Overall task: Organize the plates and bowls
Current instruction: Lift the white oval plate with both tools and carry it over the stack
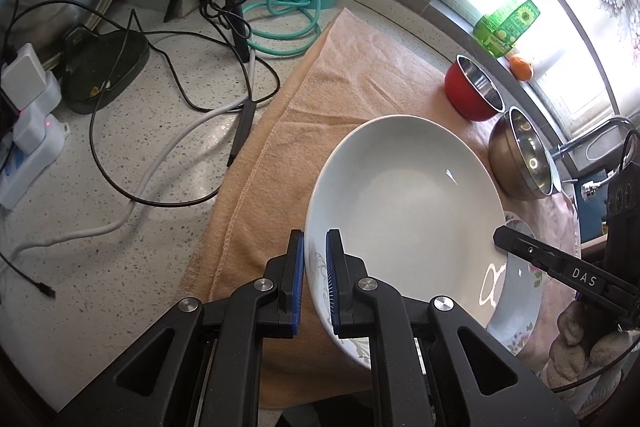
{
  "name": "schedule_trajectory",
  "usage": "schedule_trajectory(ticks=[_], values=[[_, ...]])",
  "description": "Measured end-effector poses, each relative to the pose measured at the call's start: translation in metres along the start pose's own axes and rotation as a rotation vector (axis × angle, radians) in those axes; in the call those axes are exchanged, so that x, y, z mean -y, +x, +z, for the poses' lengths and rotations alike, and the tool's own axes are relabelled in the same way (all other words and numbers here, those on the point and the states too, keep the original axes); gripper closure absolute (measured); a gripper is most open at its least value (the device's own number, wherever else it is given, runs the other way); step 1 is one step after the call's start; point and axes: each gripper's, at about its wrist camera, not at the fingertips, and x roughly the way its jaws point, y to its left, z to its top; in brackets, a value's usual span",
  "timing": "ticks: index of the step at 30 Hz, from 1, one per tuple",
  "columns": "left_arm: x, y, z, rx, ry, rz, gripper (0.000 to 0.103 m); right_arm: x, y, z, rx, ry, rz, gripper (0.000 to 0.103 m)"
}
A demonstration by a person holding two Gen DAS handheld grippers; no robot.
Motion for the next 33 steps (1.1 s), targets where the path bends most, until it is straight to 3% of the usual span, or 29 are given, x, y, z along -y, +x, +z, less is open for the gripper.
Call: schedule_trajectory(ticks=[33], values=[[0.119,0.025,-0.019,-0.058,0.203,-0.115,0.094,0.104,-0.08,-0.049,0.096,0.198,-0.089,0.097]])
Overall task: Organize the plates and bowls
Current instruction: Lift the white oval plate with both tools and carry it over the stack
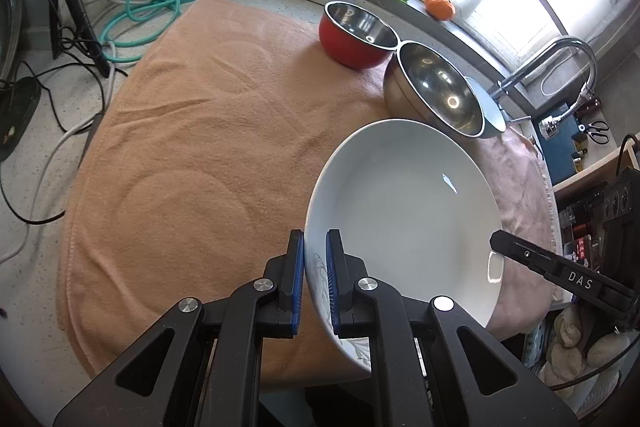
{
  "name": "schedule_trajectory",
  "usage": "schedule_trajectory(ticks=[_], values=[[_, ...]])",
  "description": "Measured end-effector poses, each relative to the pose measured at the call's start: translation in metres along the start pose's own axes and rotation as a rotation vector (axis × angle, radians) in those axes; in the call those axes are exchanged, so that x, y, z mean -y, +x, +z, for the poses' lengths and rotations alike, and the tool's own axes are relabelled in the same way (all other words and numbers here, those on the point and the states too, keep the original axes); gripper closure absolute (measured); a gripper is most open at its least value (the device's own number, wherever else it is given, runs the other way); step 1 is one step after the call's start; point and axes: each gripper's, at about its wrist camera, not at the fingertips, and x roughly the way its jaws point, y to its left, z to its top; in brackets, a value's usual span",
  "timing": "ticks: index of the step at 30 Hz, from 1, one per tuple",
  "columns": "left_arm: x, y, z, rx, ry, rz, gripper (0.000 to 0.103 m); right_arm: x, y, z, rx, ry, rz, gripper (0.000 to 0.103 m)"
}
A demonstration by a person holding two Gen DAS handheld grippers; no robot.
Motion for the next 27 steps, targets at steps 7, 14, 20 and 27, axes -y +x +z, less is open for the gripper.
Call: schedule_trajectory(ticks=[7,14,20,27], values=[[0.019,0.011,-0.002,-0.024,0.03,-0.01,0.094,0.024,-0.007,-0.003,0.006,0.034,-0.014,0.097],[0.032,0.02,-0.008,-0.052,0.056,-0.015,0.094,0.044,-0.009,-0.008,0.003,0.068,-0.022,0.097],[0.039,0.027,-0.01,-0.068,0.068,-0.014,0.094,0.055,-0.009,-0.011,0.003,0.086,-0.027,0.097],[0.043,0.031,-0.011,-0.075,0.077,-0.003,0.094,0.061,-0.004,-0.014,-0.007,0.103,-0.027,0.097]])
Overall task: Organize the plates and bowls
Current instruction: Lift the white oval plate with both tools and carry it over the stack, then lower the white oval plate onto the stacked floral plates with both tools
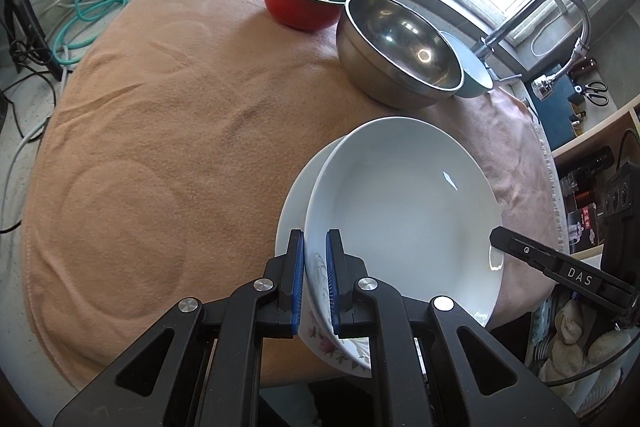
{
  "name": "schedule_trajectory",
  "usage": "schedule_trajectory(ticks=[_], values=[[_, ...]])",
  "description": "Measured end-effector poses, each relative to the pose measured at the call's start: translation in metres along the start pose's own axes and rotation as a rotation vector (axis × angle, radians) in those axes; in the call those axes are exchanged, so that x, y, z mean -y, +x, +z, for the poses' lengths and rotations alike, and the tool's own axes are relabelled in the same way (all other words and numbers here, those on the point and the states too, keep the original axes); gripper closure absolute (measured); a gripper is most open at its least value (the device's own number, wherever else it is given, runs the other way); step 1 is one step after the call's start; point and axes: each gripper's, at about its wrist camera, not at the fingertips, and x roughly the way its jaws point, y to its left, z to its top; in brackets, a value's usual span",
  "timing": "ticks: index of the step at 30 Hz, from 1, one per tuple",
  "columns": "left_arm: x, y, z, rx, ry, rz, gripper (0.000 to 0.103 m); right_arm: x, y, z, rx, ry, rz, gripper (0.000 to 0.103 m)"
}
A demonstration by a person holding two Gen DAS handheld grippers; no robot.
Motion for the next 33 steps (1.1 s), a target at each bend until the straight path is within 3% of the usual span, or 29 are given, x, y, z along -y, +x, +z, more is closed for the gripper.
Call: schedule_trajectory(ticks=[33], values=[[0.0012,0.0039,-0.0022,-0.019,0.012,-0.008,0.094,0.002,0.0082,-0.0075,-0.01,0.0,-0.02,0.095]])
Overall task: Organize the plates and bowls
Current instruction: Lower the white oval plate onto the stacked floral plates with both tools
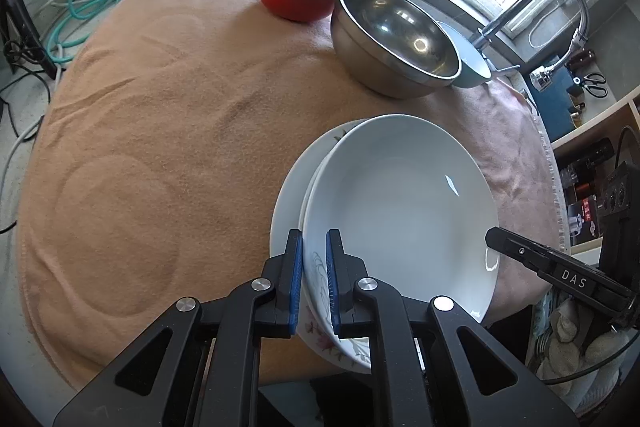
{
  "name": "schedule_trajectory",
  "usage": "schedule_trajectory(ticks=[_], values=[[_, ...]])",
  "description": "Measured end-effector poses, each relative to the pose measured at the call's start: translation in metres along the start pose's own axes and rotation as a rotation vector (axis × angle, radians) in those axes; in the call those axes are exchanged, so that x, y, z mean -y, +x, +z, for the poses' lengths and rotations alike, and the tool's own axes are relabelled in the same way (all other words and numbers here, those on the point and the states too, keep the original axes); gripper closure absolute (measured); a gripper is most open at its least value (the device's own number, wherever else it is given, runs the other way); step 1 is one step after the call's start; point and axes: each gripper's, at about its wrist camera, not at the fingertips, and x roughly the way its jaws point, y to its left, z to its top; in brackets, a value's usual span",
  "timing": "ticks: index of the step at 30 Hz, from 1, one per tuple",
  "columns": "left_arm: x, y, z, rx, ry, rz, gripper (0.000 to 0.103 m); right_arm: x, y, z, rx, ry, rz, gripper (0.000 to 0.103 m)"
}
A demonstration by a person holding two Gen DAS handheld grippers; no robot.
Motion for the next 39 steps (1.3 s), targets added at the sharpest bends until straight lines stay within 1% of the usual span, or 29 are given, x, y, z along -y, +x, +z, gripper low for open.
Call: schedule_trajectory(ticks=[10,21,28,34,39], values=[[-0.003,-0.012,0.004,0.036,-0.003,-0.001,0.094,0.0,-0.005,-0.001,0.019,0.012,0.0,0.095],[-0.011,-0.016,0.009,0.046,-0.024,-0.007,0.094,0.002,-0.016,0.003,0.059,0.04,0.027,0.094],[-0.017,-0.02,0.014,0.061,-0.033,0.001,0.094,-0.006,-0.027,0.007,0.123,-0.003,0.031,0.094],[-0.02,-0.024,0.021,0.076,-0.031,0.006,0.094,-0.007,-0.035,0.016,0.155,-0.022,0.037,0.094],[-0.02,-0.026,0.029,0.089,-0.026,0.01,0.094,-0.012,-0.043,0.025,0.184,-0.07,0.034,0.094]])
